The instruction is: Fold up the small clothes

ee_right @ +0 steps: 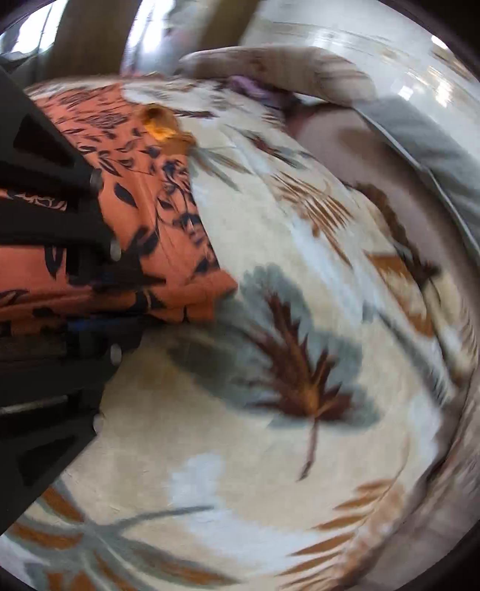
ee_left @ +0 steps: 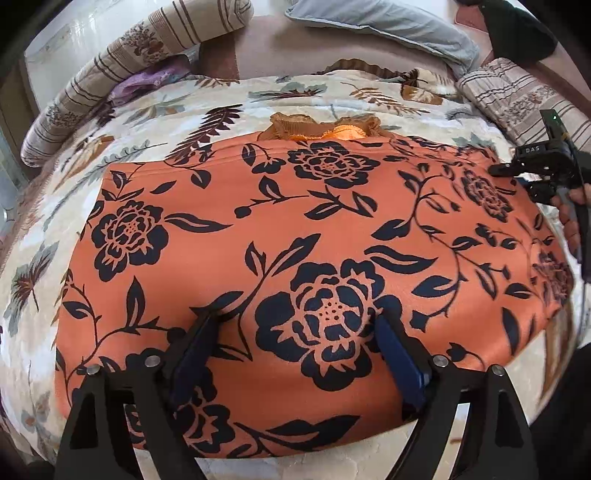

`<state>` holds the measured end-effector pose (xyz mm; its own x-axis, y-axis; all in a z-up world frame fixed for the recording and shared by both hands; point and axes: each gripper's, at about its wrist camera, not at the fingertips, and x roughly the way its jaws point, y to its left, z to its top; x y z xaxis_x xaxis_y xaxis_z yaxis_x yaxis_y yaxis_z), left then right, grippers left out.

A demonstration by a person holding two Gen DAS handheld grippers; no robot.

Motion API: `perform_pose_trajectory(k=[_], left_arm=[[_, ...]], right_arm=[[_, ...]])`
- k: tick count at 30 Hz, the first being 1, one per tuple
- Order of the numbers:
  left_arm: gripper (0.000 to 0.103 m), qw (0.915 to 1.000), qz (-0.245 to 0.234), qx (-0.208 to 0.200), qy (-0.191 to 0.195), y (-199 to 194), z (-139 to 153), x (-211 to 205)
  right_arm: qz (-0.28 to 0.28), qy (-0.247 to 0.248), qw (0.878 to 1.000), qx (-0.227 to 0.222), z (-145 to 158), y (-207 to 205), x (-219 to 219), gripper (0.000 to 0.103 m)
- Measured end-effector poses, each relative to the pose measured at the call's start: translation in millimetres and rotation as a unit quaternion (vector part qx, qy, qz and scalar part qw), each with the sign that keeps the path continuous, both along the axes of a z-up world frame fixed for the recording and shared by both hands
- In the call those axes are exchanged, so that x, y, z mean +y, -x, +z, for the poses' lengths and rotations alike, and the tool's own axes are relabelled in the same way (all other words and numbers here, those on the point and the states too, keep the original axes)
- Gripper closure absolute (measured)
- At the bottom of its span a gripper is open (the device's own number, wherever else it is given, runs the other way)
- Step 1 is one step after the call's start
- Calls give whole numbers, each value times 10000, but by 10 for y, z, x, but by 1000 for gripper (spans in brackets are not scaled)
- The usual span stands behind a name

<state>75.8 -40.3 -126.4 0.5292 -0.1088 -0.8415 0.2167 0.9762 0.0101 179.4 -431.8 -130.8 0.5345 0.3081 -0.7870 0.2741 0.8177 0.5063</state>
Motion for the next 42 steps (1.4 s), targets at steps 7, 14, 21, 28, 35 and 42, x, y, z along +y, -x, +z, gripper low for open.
perform_pose_trajectory(k=[7,14,21,28,35,42], left_arm=[[16,9945,495,-618,681,321,550,603],[33,9826,1378,45,1247,301,357,1513],[86,9732,1525,729,1557,252,70,1878],[64,9821,1093,331,1496,-261,454,1852],[72,9887,1057,735,771,-1294,115,1689],[73,9748,1657,831,1237,-1579,-6,2018]], right_arm=[[-45,872,9931,-788,690,548,402,34],[1195,-112,9885,-915,659,1010,1319,33],[1133,-332,9916,-530,61,1103,1390,33],[1097,-486,9909,-611,19,1109,1356,32],[1153,-593,9893,-667,8,1148,1304,32],[1196,-635,9882,-722,-8,1148,1305,29]])
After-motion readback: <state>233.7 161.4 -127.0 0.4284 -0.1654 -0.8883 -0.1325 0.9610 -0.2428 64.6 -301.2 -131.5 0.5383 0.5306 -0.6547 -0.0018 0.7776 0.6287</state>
